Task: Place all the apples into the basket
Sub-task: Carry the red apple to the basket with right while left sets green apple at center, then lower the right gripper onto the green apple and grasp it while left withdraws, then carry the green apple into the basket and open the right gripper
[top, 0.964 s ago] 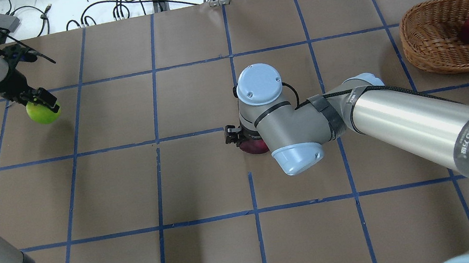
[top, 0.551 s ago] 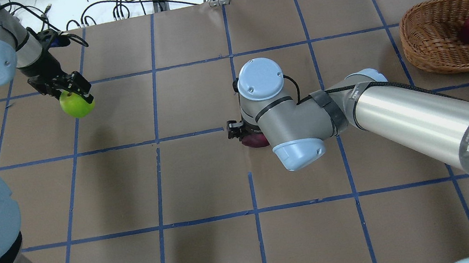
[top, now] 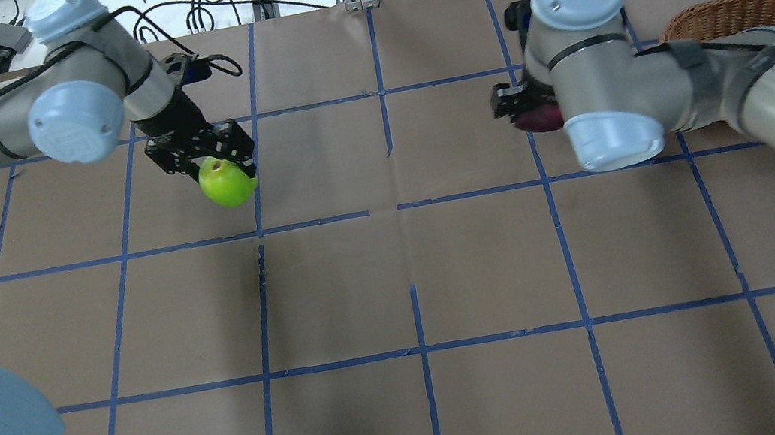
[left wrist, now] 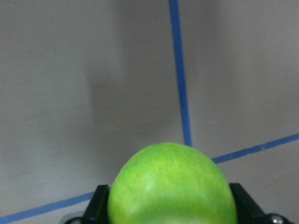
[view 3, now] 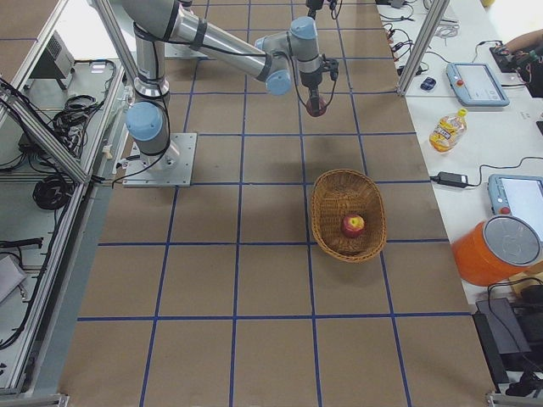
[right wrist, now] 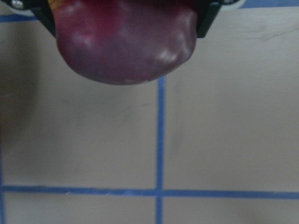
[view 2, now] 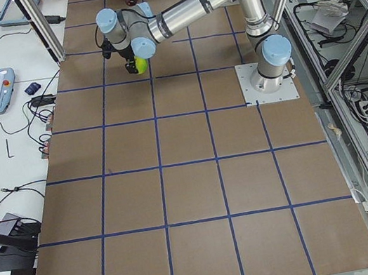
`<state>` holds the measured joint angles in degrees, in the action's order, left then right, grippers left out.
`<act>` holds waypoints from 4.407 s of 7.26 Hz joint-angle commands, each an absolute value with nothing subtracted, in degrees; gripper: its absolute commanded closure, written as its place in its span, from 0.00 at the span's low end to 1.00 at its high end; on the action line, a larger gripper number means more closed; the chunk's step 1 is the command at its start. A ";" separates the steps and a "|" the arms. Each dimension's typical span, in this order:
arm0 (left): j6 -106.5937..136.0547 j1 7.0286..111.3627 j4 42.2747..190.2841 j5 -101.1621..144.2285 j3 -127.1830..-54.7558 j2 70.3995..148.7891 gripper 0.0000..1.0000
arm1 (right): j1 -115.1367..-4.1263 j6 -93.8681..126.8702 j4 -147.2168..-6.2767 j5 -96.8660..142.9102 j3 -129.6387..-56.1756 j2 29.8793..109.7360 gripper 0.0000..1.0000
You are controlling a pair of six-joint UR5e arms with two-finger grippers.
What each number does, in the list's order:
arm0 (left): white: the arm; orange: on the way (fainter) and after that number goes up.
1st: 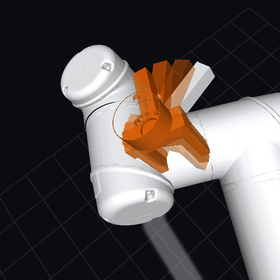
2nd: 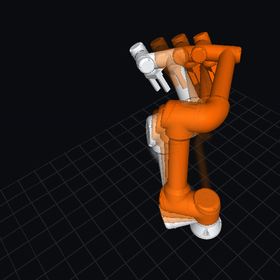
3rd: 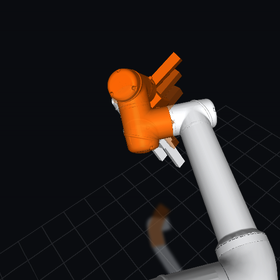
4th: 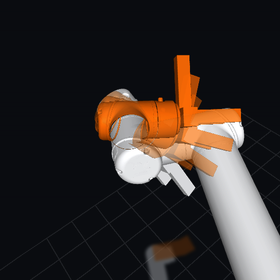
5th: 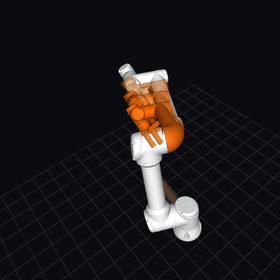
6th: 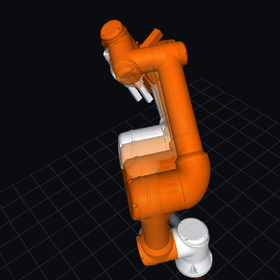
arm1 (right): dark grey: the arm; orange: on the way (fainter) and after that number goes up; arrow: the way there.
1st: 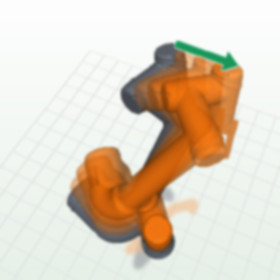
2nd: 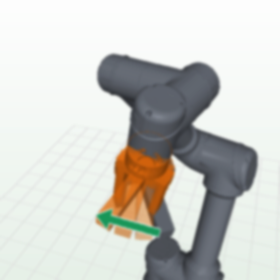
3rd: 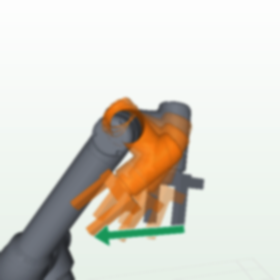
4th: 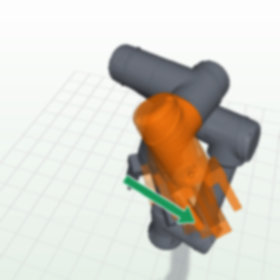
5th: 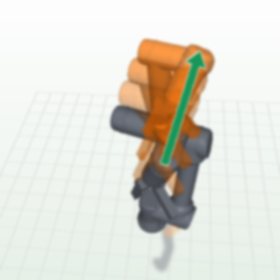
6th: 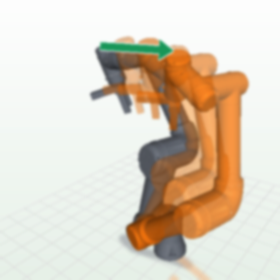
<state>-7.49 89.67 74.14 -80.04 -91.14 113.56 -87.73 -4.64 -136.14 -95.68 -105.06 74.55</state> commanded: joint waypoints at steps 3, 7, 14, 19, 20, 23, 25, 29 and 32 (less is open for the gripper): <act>23.08 111.67 59.28 -84.96 -94.04 115.66 1.00 | -59.55 -36.91 -132.74 -78.80 -90.56 61.22 0.41; 24.17 114.61 47.64 -86.31 -100.18 119.88 0.01 | -56.95 -40.95 -131.84 -78.49 -88.68 58.79 0.00; -6.72 91.78 77.38 -89.74 -91.85 102.60 0.00 | -88.59 -17.29 -125.68 -85.78 -100.87 75.75 0.00; -6.07 92.11 84.28 -90.35 -89.48 95.44 0.00 | -108.88 29.17 -131.19 -87.88 -105.99 70.77 0.00; -3.54 92.02 88.03 -90.26 -87.12 96.32 0.00 | -110.38 29.35 -133.31 -88.15 -106.08 68.92 0.00; -2.20 92.11 94.39 -90.09 -82.53 95.02 0.00 | -112.15 29.09 -137.36 -88.41 -106.34 65.75 0.00; -1.33 92.11 94.31 -90.00 -82.71 96.15 0.00 | -112.15 28.65 -139.30 -93.59 -107.84 65.13 0.00; -0.88 93.43 94.04 -90.53 -82.00 94.14 0.00 | -112.15 28.30 -145.28 -93.78 -107.84 63.46 0.16; -1.49 92.55 93.87 -90.61 -82.97 93.43 0.00 | -107.69 22.95 -136.91 -93.08 -102.60 66.25 0.41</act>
